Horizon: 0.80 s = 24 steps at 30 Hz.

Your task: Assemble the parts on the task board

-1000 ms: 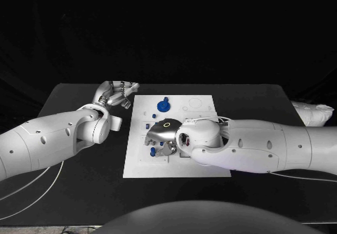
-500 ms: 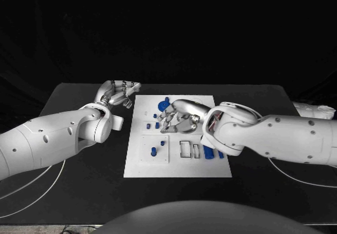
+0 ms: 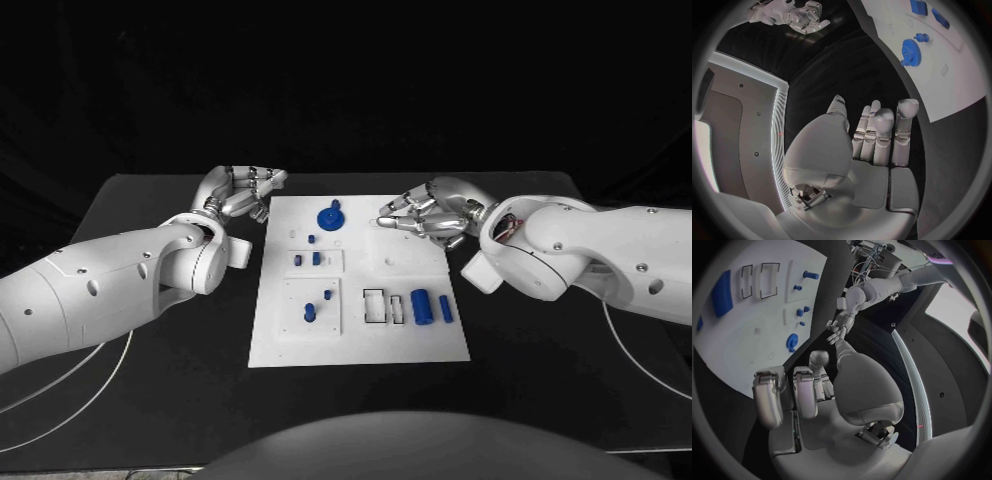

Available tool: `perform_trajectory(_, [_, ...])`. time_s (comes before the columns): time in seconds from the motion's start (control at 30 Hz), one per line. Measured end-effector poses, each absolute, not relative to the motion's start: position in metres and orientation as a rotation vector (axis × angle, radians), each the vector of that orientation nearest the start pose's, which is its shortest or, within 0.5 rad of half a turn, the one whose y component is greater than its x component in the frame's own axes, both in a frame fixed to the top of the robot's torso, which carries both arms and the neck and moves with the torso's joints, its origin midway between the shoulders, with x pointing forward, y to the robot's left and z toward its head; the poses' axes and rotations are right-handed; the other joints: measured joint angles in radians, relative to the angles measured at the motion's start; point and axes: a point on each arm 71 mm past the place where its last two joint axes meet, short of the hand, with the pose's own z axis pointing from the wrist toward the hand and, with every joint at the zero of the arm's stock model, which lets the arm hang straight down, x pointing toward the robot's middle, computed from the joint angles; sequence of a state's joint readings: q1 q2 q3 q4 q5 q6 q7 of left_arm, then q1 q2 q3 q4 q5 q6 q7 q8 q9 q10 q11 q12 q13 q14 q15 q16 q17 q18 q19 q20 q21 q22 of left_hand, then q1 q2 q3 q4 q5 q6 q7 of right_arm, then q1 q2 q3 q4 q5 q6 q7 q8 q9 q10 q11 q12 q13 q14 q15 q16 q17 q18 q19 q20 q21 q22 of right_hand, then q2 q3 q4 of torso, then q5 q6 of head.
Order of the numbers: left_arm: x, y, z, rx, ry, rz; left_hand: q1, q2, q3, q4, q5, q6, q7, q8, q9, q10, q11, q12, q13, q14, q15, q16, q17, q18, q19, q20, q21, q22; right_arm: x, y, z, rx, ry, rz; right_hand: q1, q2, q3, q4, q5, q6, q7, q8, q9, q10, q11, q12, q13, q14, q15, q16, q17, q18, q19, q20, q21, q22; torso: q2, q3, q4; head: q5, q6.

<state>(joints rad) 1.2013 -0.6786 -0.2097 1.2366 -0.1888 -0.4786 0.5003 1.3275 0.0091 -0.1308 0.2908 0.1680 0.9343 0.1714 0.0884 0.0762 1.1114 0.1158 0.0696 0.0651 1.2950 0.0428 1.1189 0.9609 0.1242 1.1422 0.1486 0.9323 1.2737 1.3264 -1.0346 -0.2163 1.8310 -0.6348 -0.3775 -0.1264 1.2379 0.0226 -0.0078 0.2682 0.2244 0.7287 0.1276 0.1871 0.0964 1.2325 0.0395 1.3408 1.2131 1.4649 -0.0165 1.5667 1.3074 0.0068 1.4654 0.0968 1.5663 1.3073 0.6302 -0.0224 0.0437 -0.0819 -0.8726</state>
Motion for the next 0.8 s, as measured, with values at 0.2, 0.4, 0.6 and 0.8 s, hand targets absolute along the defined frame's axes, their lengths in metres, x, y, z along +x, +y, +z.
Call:
perform_trajectory(0.2, [0.518, 0.218, -0.239, -0.846, 1.414, -1.217, 0.000, 0.000, 0.000, 0.000, 0.000, 0.000, 0.000, 0.000, 0.000, 0.000, 0.000, 0.000, 0.000, 0.000, 0.000, 0.000, 0.000, 0.000, 0.000, 0.000, 0.000, 0.000, 0.410, -0.245, -0.192, 0.729, 1.993, 0.906, -0.071, 0.033, -0.089, 0.015, 0.077, -0.019, 0.002, 0.073, 0.017, 0.232, 0.004, 0.227, 0.095, 0.000, 0.000, 0.000, 0.000, 0.000, 0.001, -0.004, 0.000, 0.001, 0.000, 0.0008, -0.0022, -0.024, 0.000])
perform_trajectory(0.4, [0.518, 0.218, -0.239, -0.846, 1.414, -1.217, 0.000, 0.000, 0.000, 0.000, 0.000, 0.000, 0.000, 0.000, 0.000, 0.000, 0.000, 0.000, 0.000, 0.000, 0.000, 0.000, 0.000, 0.000, 0.000, 0.000, 0.000, 0.000, 0.400, -0.257, -0.197, 0.770, 2.070, 0.820, -0.098, 0.024, -0.154, 0.019, 0.113, -0.057, 0.027, 0.170, 0.058, 0.233, 0.033, 0.227, 0.095, 0.002, 0.024, 0.000, 0.000, 0.000, 0.001, 0.011, 0.000, 0.001, 0.000, 0.0009, -0.0025, -0.052, 0.000])
perform_trajectory(0.6, [0.518, 0.218, -0.239, -0.845, 1.414, -1.218, 0.000, 0.000, 0.000, 0.000, 0.000, 0.000, 0.000, 0.000, 0.000, 0.000, 0.000, 0.000, 0.000, 0.000, 0.000, 0.000, 0.000, 0.000, 0.000, 0.000, 0.000, 0.000, 0.395, -0.266, -0.201, 0.756, 2.128, 0.722, -0.066, 0.023, -0.154, 0.003, 0.252, -0.037, 0.025, 0.302, 0.136, 0.233, 0.035, 0.227, 0.095, 0.002, 0.028, 0.000, 0.000, 0.000, 0.001, 0.018, 0.000, 0.001, 0.000, 0.0003, -0.0016, -0.074, 0.000])
perform_trajectory(0.8, [0.518, 0.217, -0.239, -0.844, 1.415, -1.219, 0.000, 0.000, 0.000, 0.000, 0.000, 0.000, 0.000, 0.000, 0.000, 0.000, 0.000, 0.000, 0.000, 0.000, 0.000, 0.000, 0.000, 0.000, 0.000, 0.000, 0.000, 0.000, 0.392, -0.272, -0.207, 0.695, 2.165, 0.605, -0.004, 0.018, -0.114, -0.046, 0.280, -0.012, 0.024, 0.393, 0.205, 0.233, 0.035, 0.227, 0.095, 0.003, 0.029, 0.000, 0.000, 0.000, 0.001, 0.018, 0.000, 0.001, 0.001, 0.0000, -0.0015, -0.088, 0.000])
